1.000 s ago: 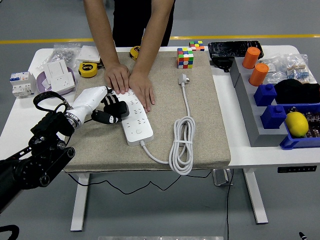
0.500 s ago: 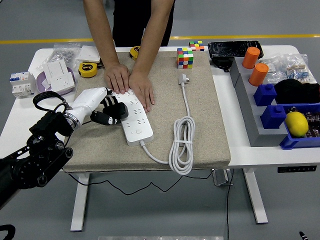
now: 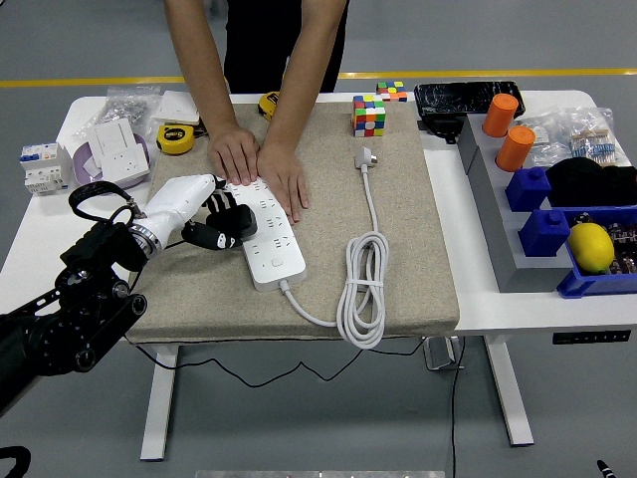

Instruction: Pick up the plug,place it near the board,insert it into the board,press the button

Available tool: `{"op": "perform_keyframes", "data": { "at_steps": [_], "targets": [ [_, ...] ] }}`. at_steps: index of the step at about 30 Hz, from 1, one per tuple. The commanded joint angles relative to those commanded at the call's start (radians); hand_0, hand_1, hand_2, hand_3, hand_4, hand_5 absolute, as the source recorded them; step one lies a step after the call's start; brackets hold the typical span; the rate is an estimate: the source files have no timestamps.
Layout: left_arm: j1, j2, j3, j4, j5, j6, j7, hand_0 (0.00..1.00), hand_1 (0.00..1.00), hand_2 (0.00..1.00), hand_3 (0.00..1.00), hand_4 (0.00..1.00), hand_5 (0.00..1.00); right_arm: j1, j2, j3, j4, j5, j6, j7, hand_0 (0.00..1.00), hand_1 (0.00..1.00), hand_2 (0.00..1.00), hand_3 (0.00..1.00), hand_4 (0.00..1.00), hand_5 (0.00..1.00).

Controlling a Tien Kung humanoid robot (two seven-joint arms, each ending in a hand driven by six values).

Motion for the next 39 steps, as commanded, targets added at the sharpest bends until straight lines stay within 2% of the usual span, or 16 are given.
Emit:
{"op": "perform_keyframes", "data": {
  "at_steps": [10, 11, 16, 17, 22, 23, 28, 29, 34, 35, 39],
  "targets": [
    [0.003, 0.003, 0.018, -0.001, -0.009, -0.011, 0.0, 0.476, 0.475, 0.359, 0.389, 0.678, 0.134, -0.003, -0.001, 0.0, 0.0, 0.005, -0.001, 0.006, 0.838, 0.767, 0.749, 0.773, 0.998, 0.962],
    [0.003, 0.004, 0.018, -0.002, -0.011, -0.015, 0.0, 0.514, 0.556, 0.477, 0.473, 0.739, 0.153, -0.004, -0.001, 0.001, 0.0, 0.004, 0.0, 0.006, 0.835, 0.767, 0.749, 0.772, 0.998, 0.961],
    [0.004, 0.006, 0.017, -0.004, -0.034, -0.05, 0.002, 0.514, 0.556, 0.477, 0.473, 0.739, 0.153, -0.005, -0.002, 0.001, 0.0, -0.002, 0.001, 0.001, 0.835, 0.767, 0.749, 0.772, 0.998, 0.961],
    [0.004, 0.006, 0.016, -0.004, -0.038, -0.058, 0.003, 0.69, 0.761, 0.672, 0.591, 0.97, 0.295, -0.004, -0.002, 0.001, 0.0, -0.002, 0.002, 0.001, 0.836, 0.767, 0.749, 0.771, 0.998, 0.928],
    [0.004, 0.007, 0.016, -0.004, -0.048, -0.079, 0.005, 0.69, 0.761, 0.672, 0.591, 0.97, 0.295, -0.004, -0.002, 0.003, 0.0, -0.002, 0.003, 0.001, 0.836, 0.767, 0.749, 0.771, 0.998, 0.928],
    [0.004, 0.007, 0.016, -0.004, -0.049, -0.081, 0.006, 0.783, 0.834, 0.763, 0.76, 0.998, 0.403, -0.004, -0.002, 0.003, 0.0, -0.002, 0.003, 0.002, 0.836, 0.768, 0.749, 0.771, 0.998, 0.901],
    [0.003, 0.007, 0.011, -0.005, -0.054, -0.086, 0.006, 0.783, 0.834, 0.763, 0.76, 0.998, 0.403, -0.004, -0.002, 0.004, 0.0, -0.002, 0.004, 0.002, 0.836, 0.768, 0.749, 0.771, 0.998, 0.901],
    [0.003, 0.007, 0.01, -0.006, -0.054, -0.088, 0.006, 0.795, 0.849, 0.775, 0.774, 0.998, 0.462, -0.003, -0.002, 0.005, 0.0, -0.002, 0.005, 0.003, 0.837, 0.767, 0.749, 0.77, 0.998, 0.896],
    [0.001, 0.008, 0.002, -0.013, -0.062, -0.101, 0.006, 0.795, 0.849, 0.775, 0.774, 0.998, 0.462, -0.003, -0.001, 0.008, 0.0, -0.003, 0.005, 0.002, 0.837, 0.767, 0.749, 0.77, 0.998, 0.896],
    [0.002, 0.008, 0.001, -0.015, -0.063, -0.103, 0.007, 0.809, 0.86, 0.788, 0.795, 0.998, 0.545, -0.004, -0.001, 0.008, 0.0, -0.003, 0.005, 0.003, 0.837, 0.768, 0.748, 0.77, 0.998, 0.899],
    [0.012, 0.01, -0.024, -0.047, -0.075, -0.122, 0.011, 0.809, 0.86, 0.788, 0.795, 0.998, 0.545, -0.003, -0.001, 0.01, 0.0, -0.003, 0.005, 0.003, 0.837, 0.768, 0.748, 0.77, 0.998, 0.899]
  ]
}}
